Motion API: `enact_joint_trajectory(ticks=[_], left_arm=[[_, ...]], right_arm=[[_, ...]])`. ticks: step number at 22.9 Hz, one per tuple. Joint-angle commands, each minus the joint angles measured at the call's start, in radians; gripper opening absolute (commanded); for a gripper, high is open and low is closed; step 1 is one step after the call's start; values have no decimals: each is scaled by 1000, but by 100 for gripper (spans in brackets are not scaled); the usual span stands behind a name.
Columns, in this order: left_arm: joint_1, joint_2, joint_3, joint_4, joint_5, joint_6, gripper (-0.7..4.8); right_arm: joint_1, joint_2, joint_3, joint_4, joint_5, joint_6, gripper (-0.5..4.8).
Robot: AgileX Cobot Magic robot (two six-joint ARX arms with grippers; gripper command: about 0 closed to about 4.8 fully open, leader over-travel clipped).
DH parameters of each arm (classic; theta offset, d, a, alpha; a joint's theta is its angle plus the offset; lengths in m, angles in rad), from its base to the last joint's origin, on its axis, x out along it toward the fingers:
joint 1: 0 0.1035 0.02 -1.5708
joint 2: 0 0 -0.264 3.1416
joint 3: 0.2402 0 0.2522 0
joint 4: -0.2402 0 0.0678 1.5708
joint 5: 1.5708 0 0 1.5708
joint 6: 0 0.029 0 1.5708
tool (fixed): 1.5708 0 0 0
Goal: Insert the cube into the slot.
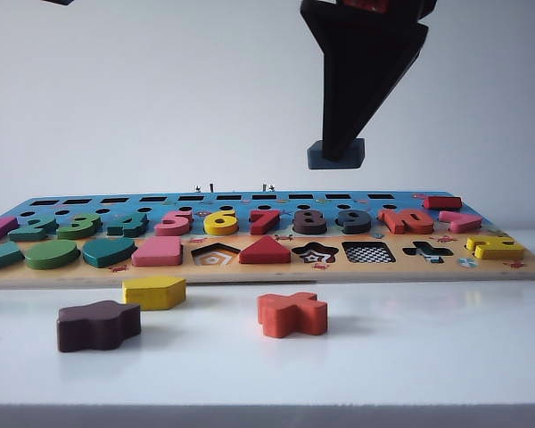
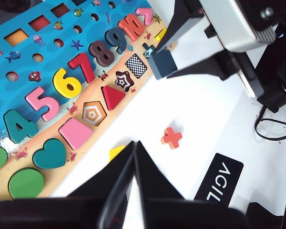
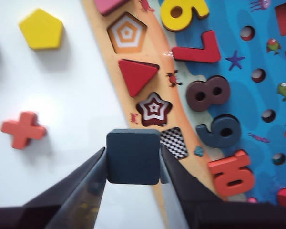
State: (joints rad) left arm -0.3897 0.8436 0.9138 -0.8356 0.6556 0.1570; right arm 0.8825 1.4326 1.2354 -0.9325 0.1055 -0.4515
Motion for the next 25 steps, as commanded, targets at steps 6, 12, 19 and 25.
enact_joint_trajectory(ticks=[6,12,19,25], left_arm=[[1,0,5,4,2,4,17],[1,0,5,4,2,4,17],[0,0,5,8,3,8,17],[0,0,5,62,3,8,17]], right_arm=[[-88,-5,4,13,-1,-255,79],[-109,-5,-11,65,-11,-380,72],[-109,-5,-56,102,-32,-395,70],[-110,-5,-97,117,-34,-395,67]])
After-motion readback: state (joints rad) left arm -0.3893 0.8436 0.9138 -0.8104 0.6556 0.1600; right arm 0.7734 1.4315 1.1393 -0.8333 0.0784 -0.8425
